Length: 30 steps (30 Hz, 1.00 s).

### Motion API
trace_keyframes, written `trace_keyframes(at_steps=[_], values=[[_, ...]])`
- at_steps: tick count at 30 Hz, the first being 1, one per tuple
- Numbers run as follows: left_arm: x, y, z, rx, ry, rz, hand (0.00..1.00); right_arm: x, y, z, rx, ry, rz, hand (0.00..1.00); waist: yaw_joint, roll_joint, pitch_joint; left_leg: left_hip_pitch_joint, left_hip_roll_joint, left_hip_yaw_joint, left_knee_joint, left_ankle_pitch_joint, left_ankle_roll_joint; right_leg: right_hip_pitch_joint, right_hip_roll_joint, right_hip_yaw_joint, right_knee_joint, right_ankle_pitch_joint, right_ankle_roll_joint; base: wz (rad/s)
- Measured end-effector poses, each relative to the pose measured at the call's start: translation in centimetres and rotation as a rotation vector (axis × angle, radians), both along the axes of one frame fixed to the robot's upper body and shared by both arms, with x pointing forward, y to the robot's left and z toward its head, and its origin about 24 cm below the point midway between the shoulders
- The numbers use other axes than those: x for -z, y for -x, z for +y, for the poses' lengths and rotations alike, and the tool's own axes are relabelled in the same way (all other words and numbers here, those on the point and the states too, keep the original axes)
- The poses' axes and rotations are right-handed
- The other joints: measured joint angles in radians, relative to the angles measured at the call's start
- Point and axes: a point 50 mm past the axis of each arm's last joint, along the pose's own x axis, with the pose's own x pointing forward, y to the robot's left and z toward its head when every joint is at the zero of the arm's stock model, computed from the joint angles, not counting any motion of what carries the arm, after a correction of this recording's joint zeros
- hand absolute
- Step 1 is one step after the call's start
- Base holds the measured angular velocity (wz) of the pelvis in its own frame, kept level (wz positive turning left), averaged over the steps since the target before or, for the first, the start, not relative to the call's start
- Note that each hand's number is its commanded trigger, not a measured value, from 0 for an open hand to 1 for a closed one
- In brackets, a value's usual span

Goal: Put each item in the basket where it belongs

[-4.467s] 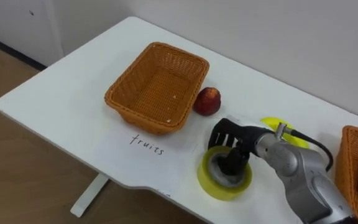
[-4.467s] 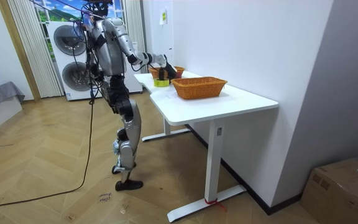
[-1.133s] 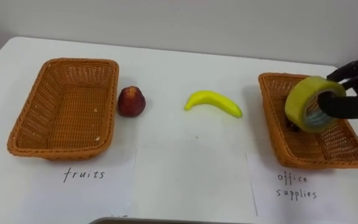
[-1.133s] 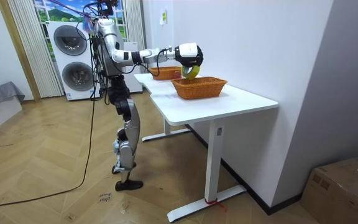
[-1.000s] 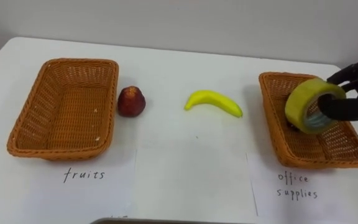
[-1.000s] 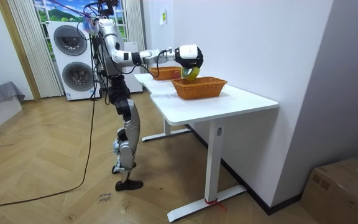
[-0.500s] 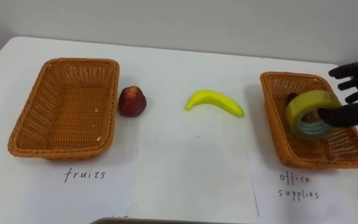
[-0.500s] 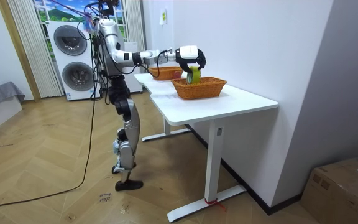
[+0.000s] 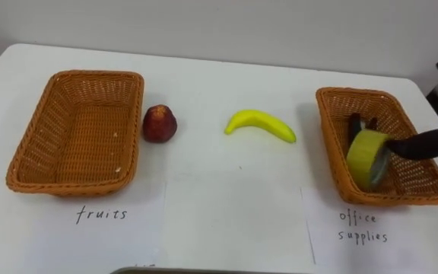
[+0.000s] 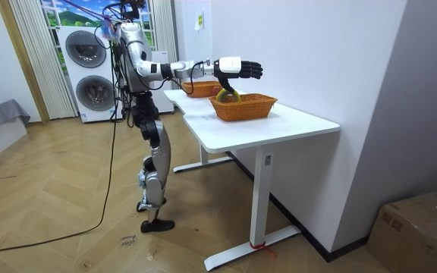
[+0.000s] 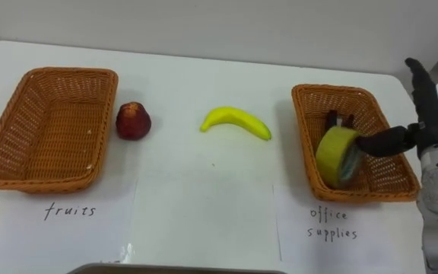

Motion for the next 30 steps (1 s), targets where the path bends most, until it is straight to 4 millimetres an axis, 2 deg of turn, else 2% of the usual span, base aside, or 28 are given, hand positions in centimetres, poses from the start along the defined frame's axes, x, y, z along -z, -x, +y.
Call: trace_keyframes(at_steps=[30], values=[[0.02,0.04,-0.02,-0.023,0.008,-0.008,0.0,-0.17,-0.03,0.07,-0.003,0.007,-0.005,0.0,0.0,0.004,0.0019,0.0,0.0,0.001,-0.002,0.0,0.0,-0.001,0.001,0.001,0.0,0.0,0.0,0.0]])
